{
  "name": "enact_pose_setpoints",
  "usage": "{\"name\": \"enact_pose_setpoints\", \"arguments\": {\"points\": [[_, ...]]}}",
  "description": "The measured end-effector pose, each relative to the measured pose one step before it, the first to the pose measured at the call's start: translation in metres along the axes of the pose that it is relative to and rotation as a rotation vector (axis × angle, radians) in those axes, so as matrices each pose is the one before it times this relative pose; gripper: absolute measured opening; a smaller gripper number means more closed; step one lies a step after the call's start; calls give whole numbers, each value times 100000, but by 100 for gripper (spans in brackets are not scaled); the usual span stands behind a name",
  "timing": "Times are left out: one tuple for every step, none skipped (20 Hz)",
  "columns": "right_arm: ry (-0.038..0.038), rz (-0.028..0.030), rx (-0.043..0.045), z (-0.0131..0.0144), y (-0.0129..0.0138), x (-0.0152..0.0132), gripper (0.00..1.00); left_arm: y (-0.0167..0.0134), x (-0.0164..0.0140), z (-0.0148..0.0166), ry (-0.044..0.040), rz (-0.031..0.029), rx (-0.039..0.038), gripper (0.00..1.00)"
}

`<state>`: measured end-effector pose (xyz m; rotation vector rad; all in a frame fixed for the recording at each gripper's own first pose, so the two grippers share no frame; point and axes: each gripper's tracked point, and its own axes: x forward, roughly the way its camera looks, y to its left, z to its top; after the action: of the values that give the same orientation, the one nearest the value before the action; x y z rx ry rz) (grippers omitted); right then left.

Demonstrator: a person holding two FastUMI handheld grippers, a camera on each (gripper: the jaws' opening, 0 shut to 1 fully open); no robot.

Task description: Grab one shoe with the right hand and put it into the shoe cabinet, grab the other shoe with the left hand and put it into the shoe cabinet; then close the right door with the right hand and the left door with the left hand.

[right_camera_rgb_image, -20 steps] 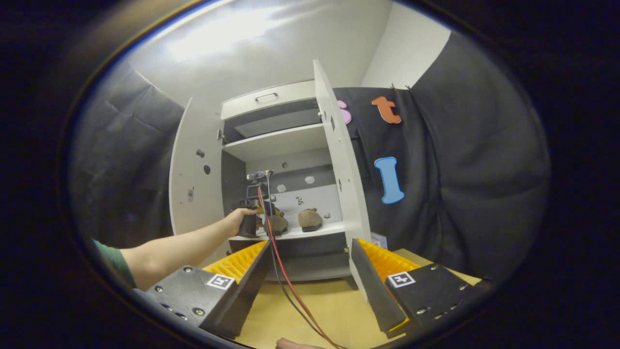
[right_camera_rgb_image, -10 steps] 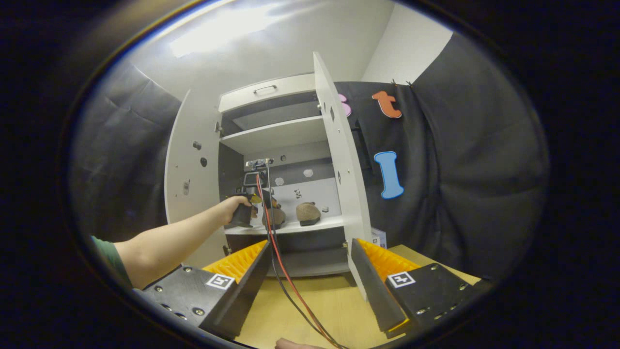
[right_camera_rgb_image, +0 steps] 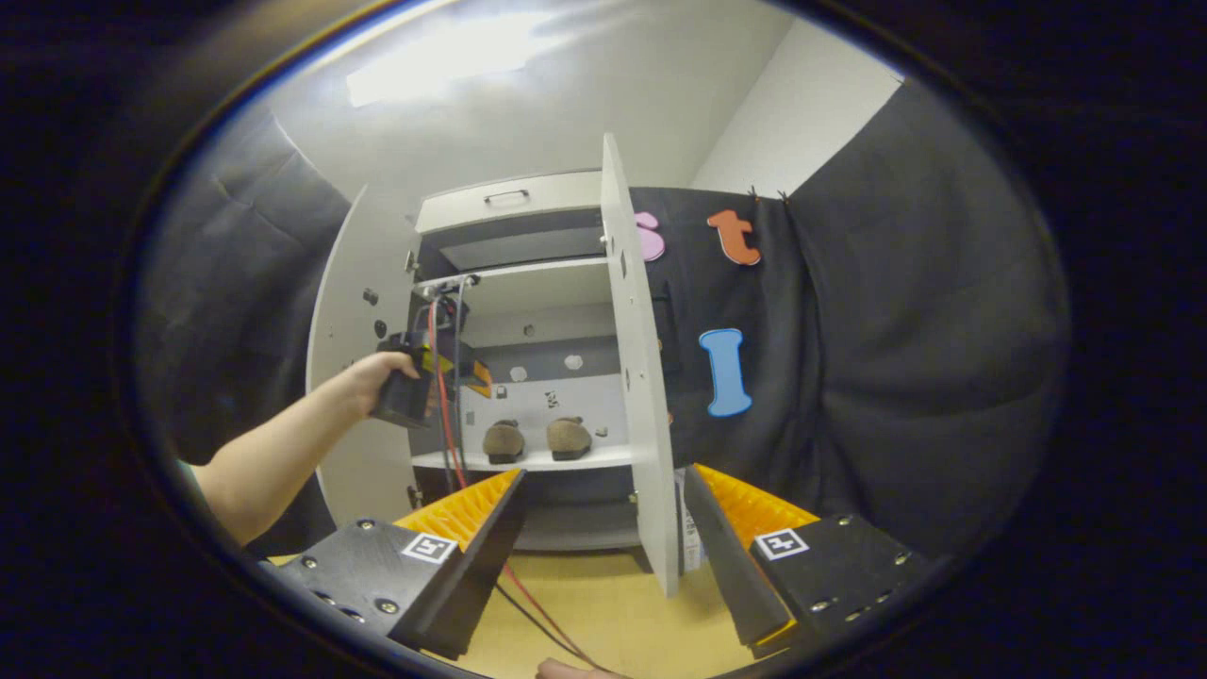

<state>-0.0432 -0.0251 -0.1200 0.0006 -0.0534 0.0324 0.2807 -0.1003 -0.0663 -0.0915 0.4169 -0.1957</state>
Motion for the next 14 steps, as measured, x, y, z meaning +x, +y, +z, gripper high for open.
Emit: {"name": "enact_pose_setpoints", "arguments": {"points": [[840, -967, -1859, -33, -606, -59, 99, 151, -2474, 555, -2538, 732, 223, 96], [1187, -12, -1669, 67, -457, -38, 99, 700, -2494, 117, -2337, 2435, -218, 96], [840, 173, -1135, 284, -436, -49, 99, 350, -2133, 303, -2223, 110, 143, 97], [580, 610, -1292, 328, -449, 5, 99, -36, -2176, 372, -3214, -883, -463, 96], [536, 623, -1647, 385, -515, 48, 99, -170, -2100, 120, -1696, -1789, 186, 95], [233, 575, -1820, 356, -644, 77, 99, -15, -1787, 62, -2157, -1382, 1328, 95], [228, 895, -1376, 463, -589, 174, 98, 146, -1848, 32, -1644, -825, 1937, 93], [487, 61, -711, 447, -864, 253, 98, 59, -1723, 238, -3001, -318, 292, 95], [226, 879, -520, 476, -850, 345, 99, -22, -1521, 132, -3012, -760, 14, 93], [843, 751, 60, 402, -815, 449, 98, 46, -1605, -123, -2021, -602, -187, 94], [1846, 635, 1251, 74, -1209, 518, 98, 110, -1432, -485, -915, -251, -1142, 93], [1354, 1446, 2589, 445, -897, 733, 98, 152, -1419, -609, -809, -352, -882, 95], [1761, -48, 2704, 361, -1276, 881, 98, -19, -1229, -486, -561, -1043, 232, 95], [1904, -271, 1402, 284, -1489, 925, 99, -34, -1230, -587, -799, -717, -474, 93]]}}
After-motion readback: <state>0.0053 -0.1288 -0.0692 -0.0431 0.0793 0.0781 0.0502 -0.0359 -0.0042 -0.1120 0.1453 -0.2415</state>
